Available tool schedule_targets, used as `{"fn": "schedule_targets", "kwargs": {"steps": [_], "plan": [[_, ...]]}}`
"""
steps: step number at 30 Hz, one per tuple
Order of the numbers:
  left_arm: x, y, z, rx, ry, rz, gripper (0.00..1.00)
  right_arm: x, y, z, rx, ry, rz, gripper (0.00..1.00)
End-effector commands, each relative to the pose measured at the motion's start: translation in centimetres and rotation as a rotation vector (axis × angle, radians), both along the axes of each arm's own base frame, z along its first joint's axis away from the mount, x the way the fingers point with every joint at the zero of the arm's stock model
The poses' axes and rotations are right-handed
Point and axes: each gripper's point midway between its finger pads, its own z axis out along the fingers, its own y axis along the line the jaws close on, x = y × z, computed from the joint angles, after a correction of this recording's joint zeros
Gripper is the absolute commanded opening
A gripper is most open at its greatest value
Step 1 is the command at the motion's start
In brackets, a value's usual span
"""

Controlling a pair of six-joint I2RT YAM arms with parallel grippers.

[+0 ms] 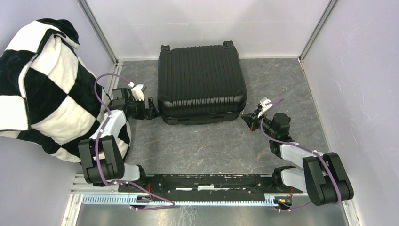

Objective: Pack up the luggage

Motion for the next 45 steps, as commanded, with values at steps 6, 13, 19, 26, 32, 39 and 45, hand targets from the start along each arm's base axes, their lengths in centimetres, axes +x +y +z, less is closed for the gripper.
{"fn": "schedule_targets", "kwargs": {"steps": [6,13,19,26,32,39,45], "plan": [[3.1,-2.3,7.3,-0.175,-0.127,-0.009,0.91,-2.7,3.2,0.0,-0.052,-0.035,0.136,0.0],[3.2,-2.2,9.4,-0.178,-0.155,-0.011,0.92,-1.8,0.3,-2.3,-0.109,0.059,-0.069,0.03],[1.7,-2.7,11.9,-0.141,-0.212,-0.106,0.99,0.2,-3.3,-1.1,-0.064,0.058,-0.252,0.5],[0.4,-2.5,12.9,-0.077,-0.235,-0.155,1.0,1.3,-1.2,0.1,-0.079,-0.007,-0.079,0.62],[-0.8,-4.2,16.0,-0.019,-0.316,-0.261,1.0,2.9,-1.4,1.6,-0.072,-0.085,-0.06,0.64],[-2.4,-10.8,16.9,0.102,-0.4,-0.504,1.0,3.7,0.4,1.9,-0.013,-0.086,0.047,0.6],[-1.9,-13.9,17.6,0.232,-0.477,-0.639,1.0,4.9,-0.3,1.1,-0.022,-0.073,0.037,0.53]]}}
